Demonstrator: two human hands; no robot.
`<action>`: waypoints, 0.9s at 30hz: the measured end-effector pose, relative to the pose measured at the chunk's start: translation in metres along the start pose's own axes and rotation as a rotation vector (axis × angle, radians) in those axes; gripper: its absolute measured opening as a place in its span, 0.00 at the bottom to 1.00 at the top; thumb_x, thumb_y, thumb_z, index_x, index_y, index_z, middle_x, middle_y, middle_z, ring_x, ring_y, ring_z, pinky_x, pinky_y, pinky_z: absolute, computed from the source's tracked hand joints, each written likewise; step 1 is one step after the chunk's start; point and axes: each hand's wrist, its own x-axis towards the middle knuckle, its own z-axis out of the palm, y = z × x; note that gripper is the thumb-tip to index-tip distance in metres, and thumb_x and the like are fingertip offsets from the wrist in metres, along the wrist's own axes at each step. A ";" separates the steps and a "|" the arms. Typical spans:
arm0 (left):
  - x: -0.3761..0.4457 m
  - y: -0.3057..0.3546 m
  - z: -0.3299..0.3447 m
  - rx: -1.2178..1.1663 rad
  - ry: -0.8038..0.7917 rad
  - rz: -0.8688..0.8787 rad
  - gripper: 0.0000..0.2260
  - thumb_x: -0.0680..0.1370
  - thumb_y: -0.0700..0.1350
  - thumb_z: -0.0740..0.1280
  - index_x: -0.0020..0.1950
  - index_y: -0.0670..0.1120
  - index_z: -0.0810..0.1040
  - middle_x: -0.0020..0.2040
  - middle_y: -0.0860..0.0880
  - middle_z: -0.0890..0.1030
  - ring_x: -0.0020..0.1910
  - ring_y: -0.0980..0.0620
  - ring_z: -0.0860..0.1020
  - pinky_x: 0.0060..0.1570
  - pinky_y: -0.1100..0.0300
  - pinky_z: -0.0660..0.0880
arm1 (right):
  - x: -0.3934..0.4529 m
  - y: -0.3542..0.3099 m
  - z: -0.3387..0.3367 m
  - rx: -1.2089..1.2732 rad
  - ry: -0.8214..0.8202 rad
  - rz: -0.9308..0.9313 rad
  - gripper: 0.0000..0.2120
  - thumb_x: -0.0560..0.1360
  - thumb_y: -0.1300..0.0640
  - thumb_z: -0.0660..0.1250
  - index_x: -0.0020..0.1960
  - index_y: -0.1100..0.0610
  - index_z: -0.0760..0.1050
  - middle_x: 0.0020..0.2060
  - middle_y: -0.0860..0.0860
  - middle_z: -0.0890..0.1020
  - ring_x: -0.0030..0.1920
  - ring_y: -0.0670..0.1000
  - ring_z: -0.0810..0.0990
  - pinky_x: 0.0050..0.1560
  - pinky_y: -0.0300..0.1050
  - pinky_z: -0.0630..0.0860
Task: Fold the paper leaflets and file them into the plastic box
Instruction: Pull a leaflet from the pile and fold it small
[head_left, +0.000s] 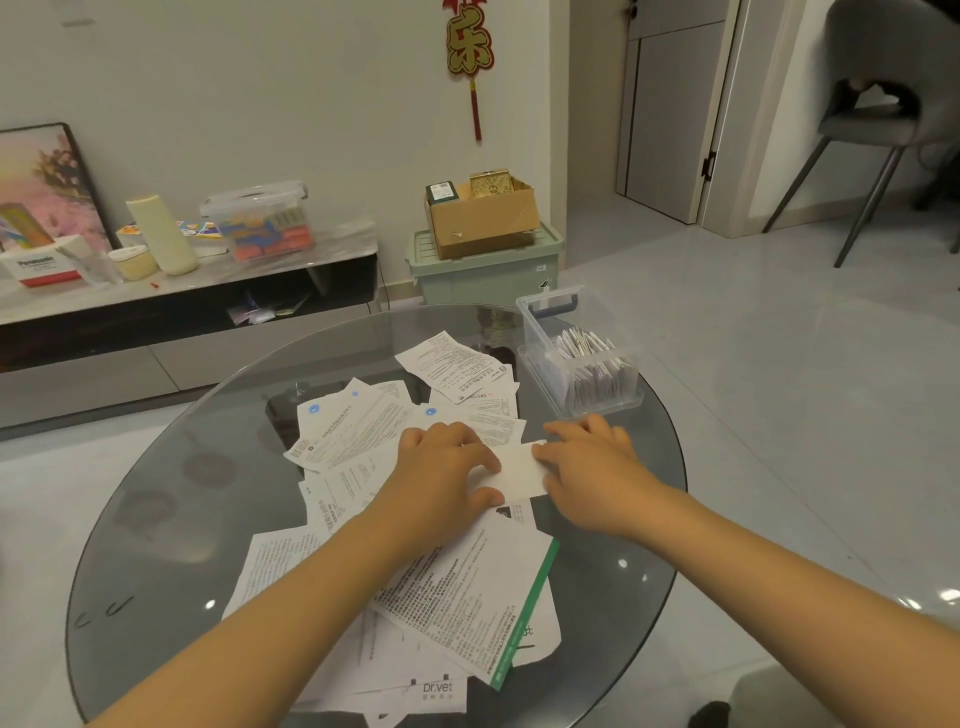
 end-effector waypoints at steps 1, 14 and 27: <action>0.000 -0.001 0.000 0.000 0.001 -0.005 0.14 0.77 0.56 0.65 0.61 0.58 0.74 0.63 0.58 0.69 0.63 0.49 0.62 0.58 0.61 0.55 | -0.001 0.000 -0.002 -0.026 -0.005 -0.005 0.17 0.79 0.58 0.55 0.65 0.53 0.71 0.69 0.50 0.65 0.67 0.55 0.58 0.65 0.49 0.56; -0.001 0.001 -0.004 0.063 -0.044 0.106 0.18 0.76 0.60 0.63 0.60 0.52 0.78 0.56 0.56 0.77 0.54 0.56 0.74 0.55 0.58 0.73 | -0.017 0.003 -0.016 0.050 -0.110 -0.123 0.14 0.74 0.55 0.67 0.59 0.51 0.79 0.60 0.50 0.77 0.63 0.51 0.69 0.60 0.43 0.68; -0.008 0.015 -0.008 0.094 -0.150 0.173 0.25 0.75 0.62 0.64 0.67 0.51 0.73 0.66 0.53 0.73 0.66 0.54 0.68 0.63 0.61 0.64 | -0.010 0.012 -0.011 -0.026 0.067 -0.252 0.10 0.76 0.52 0.63 0.54 0.51 0.80 0.48 0.48 0.80 0.52 0.50 0.75 0.50 0.43 0.72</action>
